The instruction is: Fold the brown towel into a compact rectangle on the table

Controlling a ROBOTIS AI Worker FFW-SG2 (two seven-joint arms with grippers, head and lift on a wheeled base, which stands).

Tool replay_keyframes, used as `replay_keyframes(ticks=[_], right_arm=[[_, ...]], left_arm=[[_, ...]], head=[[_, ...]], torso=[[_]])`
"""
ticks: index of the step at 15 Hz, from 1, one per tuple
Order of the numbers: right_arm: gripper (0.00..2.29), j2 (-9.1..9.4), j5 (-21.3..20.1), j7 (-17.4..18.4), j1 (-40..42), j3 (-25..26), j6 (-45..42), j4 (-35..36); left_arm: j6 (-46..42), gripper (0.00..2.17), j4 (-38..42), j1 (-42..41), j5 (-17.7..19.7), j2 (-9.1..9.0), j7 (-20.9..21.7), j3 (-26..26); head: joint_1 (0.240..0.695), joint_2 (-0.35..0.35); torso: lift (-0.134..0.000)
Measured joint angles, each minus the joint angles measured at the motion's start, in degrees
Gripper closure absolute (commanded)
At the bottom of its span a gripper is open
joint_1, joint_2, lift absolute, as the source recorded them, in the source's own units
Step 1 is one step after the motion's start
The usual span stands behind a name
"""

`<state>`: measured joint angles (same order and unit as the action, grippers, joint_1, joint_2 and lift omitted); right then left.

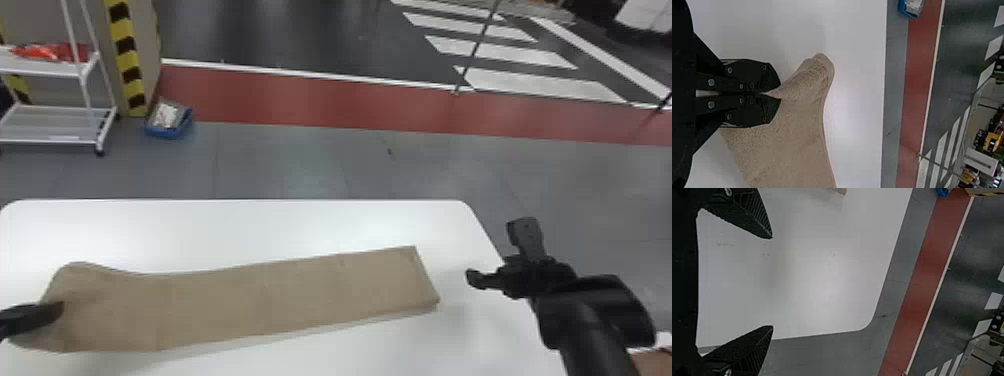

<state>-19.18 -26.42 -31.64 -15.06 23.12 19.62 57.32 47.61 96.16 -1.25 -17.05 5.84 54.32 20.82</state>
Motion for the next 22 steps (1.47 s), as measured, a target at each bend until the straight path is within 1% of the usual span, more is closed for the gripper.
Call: replay_keyframes(ticks=[1,3,5,6,7,8,9,11,12,15,17,20,22], right_arm=[[0.06,-0.02,0.1,0.0,0.0,0.1,-0.2,-0.1],[0.06,-0.09,0.5,0.0,0.1,0.2,-0.3,-0.1],[0.06,-0.17,0.7,0.0,0.5,0.2,-0.5,0.0],[0.06,-0.33,0.8,0.0,0.7,0.3,-0.8,0.0],[0.06,-0.57,1.1,0.0,0.8,0.4,-1.0,-0.1],[0.06,-0.82,1.4,0.0,0.8,0.4,-1.1,-0.2],[0.06,-0.95,1.7,0.0,0.8,0.4,-1.1,-0.3],[0.06,-0.96,1.9,-0.1,1.2,0.5,-1.1,-0.2],[0.06,-0.96,1.9,-0.1,1.5,0.6,-1.0,0.1],[0.06,-0.96,2.1,-0.3,2.6,1.3,-1.0,0.8],[0.06,-1.07,2.1,-0.5,2.8,1.8,-0.9,1.0],[0.06,-1.08,2.1,-0.6,2.8,1.8,-0.5,1.5],[0.06,-1.02,2.1,-0.6,2.8,1.8,-0.5,1.6]], left_arm=[[2.5,2.14,2.6,-0.7,0.0,-0.25,0.1,-0.1],[8.7,2.14,8.4,-1.6,-0.3,-1.61,0.0,-1.7],[16.2,2.14,13.7,-1.4,-0.5,-2.23,-0.1,-2.9],[19.8,2.14,17.3,-1.5,-0.4,-2.72,-0.7,-3.8],[22.4,2.14,20.1,-1.8,-0.2,-3.70,-1.9,-5.1],[24.5,2.14,22.4,-2.2,0.0,-4.94,-3.9,-7.3],[25.6,2.14,23.7,-2.3,0.2,-5.41,-7.3,-10.6],[25.6,2.14,23.5,-1.7,1.4,-5.62,-16.7,-19.1],[25.4,2.14,22.0,-0.2,2.3,-5.65,-20.2,-23.4],[25.1,2.14,17.0,4.0,4.5,-5.66,-26.6,-32.6],[25.0,2.14,14.8,6.2,7.4,-5.66,-31.9,-38.0],[23.4,2.14,10.2,10.9,14.1,-5.67,-40.1,-45.2],[20.8,2.14,6.7,13.8,17.7,-5.67,-43.4,-48.6]], head=[[0.695,-0.246],[0.695,-0.264],[0.695,-0.279],[0.695,-0.294],[0.695,-0.309],[0.695,-0.327],[0.695,-0.346],[0.695,-0.350],[0.695,-0.350],[0.695,-0.350],[0.695,-0.350],[0.695,-0.350],[0.695,-0.350]], torso=[[0.000],[0.000],[0.000],[0.000],[0.000],[0.000],[0.000],[0.000],[0.000],[0.000],[0.000],[0.000],[0.000]])
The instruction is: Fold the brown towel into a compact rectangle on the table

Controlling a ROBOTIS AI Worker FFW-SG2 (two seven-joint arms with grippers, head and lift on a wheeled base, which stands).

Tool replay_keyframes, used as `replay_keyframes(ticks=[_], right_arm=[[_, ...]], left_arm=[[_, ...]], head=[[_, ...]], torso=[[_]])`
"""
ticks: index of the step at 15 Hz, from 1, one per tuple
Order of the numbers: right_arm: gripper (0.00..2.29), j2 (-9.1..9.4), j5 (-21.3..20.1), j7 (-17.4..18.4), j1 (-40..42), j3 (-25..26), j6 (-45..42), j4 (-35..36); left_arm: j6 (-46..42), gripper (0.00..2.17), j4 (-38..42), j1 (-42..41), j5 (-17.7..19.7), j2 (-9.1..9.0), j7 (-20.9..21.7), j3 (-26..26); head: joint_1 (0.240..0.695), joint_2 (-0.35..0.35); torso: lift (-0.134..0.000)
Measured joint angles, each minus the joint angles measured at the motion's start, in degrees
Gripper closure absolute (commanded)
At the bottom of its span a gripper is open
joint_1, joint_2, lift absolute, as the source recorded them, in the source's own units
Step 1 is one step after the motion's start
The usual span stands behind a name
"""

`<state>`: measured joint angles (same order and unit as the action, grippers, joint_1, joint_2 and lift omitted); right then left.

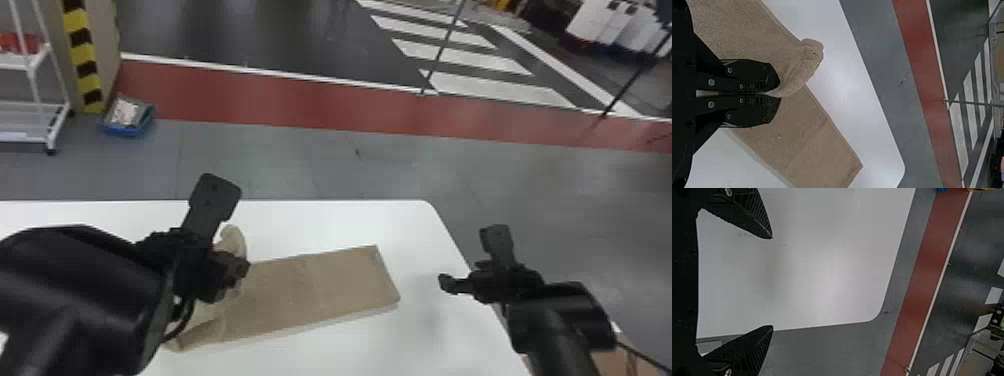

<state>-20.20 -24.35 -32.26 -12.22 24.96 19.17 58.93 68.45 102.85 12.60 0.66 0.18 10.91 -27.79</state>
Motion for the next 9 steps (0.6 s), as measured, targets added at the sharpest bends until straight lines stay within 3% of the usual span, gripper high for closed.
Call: replay_keyframes(ticks=[2,3,4,5,6,7,9], right_arm=[[0.06,0.00,0.0,0.0,0.0,0.0,-0.1,0.0],[0.06,0.00,0.0,0.0,0.0,0.0,-0.2,0.0],[0.06,-0.01,0.0,0.0,0.0,0.0,-0.2,0.0],[0.06,-0.04,0.0,0.0,0.0,0.0,-0.2,0.0],[0.06,-0.07,0.0,0.0,0.0,0.0,-0.2,0.0],[0.06,-0.08,0.0,0.0,0.0,0.0,-0.2,-0.1],[0.07,-0.06,0.0,0.0,0.0,0.0,-0.2,-0.1]], left_arm=[[-3.3,2.14,-3.6,2.1,1.8,0.00,-1.7,-2.8],[-5.0,2.03,-5.0,2.8,2.3,0.00,-2.2,-4.1],[-7.0,1.76,-6.8,3.6,2.6,0.00,-2.9,-5.6],[-9.2,1.32,-9.1,4.3,2.8,0.00,-3.7,-6.9],[-11.2,0.50,-11.1,4.6,3.1,0.00,-3.9,-7.8],[-13.1,0.00,-13.1,4.7,3.6,0.00,-3.9,-8.9],[-14.6,0.00,-15.3,4.9,4.2,0.00,-4.0,-11.4]], head=[[0.695,-0.350],[0.695,-0.350],[0.695,-0.350],[0.695,-0.350],[0.695,-0.350],[0.695,-0.350],[0.695,-0.350]], torso=[[0.000],[0.000],[0.000],[0.000],[0.000],[0.000],[0.000]])
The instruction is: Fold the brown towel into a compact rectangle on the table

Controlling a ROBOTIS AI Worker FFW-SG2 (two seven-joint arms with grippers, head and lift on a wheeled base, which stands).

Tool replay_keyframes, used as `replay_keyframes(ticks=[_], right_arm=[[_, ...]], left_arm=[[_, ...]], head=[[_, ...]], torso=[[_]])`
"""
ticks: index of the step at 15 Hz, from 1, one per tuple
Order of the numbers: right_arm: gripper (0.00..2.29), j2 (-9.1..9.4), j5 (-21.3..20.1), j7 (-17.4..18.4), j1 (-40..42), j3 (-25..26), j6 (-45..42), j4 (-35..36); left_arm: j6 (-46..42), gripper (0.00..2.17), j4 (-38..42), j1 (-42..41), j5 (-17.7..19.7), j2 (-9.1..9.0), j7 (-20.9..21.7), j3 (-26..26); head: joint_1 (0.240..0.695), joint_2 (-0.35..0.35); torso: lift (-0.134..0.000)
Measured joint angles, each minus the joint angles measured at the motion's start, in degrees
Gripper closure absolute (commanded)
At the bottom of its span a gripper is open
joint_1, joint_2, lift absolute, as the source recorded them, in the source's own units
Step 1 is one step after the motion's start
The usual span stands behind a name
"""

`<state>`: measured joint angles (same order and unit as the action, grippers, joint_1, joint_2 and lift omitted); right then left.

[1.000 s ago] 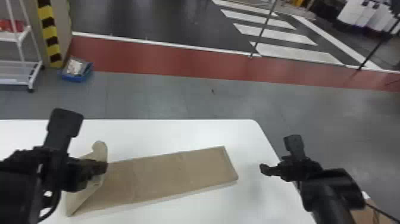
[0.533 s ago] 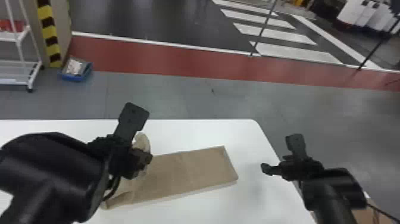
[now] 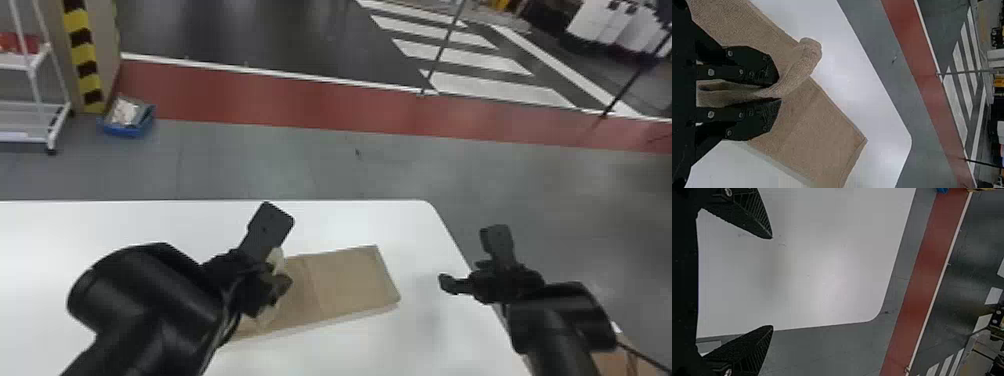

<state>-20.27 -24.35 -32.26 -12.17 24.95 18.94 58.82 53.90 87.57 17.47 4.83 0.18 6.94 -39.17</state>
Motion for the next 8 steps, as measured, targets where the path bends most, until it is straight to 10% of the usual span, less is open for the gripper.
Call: replay_keyframes(ticks=[8], right_arm=[[0.08,1.74,0.2,-1.5,1.3,-0.5,4.6,5.1]], left_arm=[[-1.0,0.03,0.4,-0.5,0.4,0.00,-0.4,-1.8]], head=[[0.695,-0.350]], torso=[[0.000]])
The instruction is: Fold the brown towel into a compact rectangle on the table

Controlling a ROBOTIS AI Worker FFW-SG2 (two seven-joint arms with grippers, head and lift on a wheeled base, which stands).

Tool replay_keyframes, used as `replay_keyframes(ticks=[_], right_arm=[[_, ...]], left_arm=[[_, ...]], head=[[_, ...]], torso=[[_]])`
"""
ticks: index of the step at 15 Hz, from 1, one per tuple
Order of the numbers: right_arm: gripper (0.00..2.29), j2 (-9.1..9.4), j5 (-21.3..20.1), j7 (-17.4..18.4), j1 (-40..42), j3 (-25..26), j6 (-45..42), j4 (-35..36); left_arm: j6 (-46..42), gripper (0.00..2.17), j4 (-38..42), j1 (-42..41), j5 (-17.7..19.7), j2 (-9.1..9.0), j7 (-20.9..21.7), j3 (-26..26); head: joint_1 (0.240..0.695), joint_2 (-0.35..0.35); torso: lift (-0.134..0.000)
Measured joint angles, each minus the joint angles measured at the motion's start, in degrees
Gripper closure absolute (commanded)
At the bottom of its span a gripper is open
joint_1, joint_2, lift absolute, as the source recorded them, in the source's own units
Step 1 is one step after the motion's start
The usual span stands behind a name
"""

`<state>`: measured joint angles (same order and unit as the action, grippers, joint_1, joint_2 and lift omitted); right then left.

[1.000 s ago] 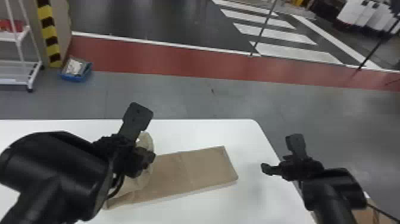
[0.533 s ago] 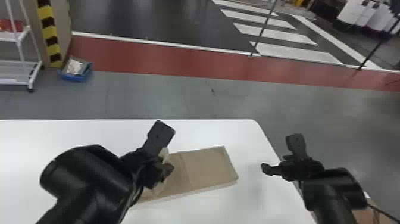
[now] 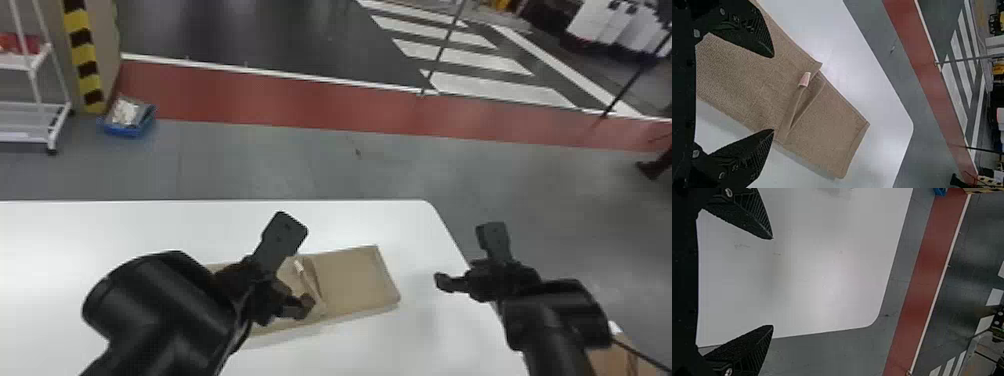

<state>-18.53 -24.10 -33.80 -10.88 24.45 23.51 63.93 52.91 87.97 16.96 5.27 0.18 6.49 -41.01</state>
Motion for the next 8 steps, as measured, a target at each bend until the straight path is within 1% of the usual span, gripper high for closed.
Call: replay_keyframes(ticks=[1,3,6,8], right_arm=[[0.08,0.84,0.6,-1.2,0.7,0.1,1.9,2.1],[0.08,3.16,3.2,-3.5,1.7,0.1,8.6,8.3],[0.08,6.16,7.7,-3.8,2.8,-2.1,22.5,17.7],[0.08,7.93,10.0,-3.9,3.1,-4.0,29.0,22.3]], left_arm=[[0.1,0.03,0.7,-0.8,-0.2,0.00,0.5,1.1],[0.4,0.03,3.5,-3.6,-0.9,0.00,2.2,4.5],[1.2,0.03,9.0,-9.3,-2.4,0.00,5.6,12.1],[1.3,0.03,11.7,-12.1,-2.6,0.00,6.4,15.6]], head=[[0.695,-0.350],[0.695,-0.350],[0.695,-0.350],[0.695,-0.350]], torso=[[0.000],[0.000],[0.000],[0.000]])
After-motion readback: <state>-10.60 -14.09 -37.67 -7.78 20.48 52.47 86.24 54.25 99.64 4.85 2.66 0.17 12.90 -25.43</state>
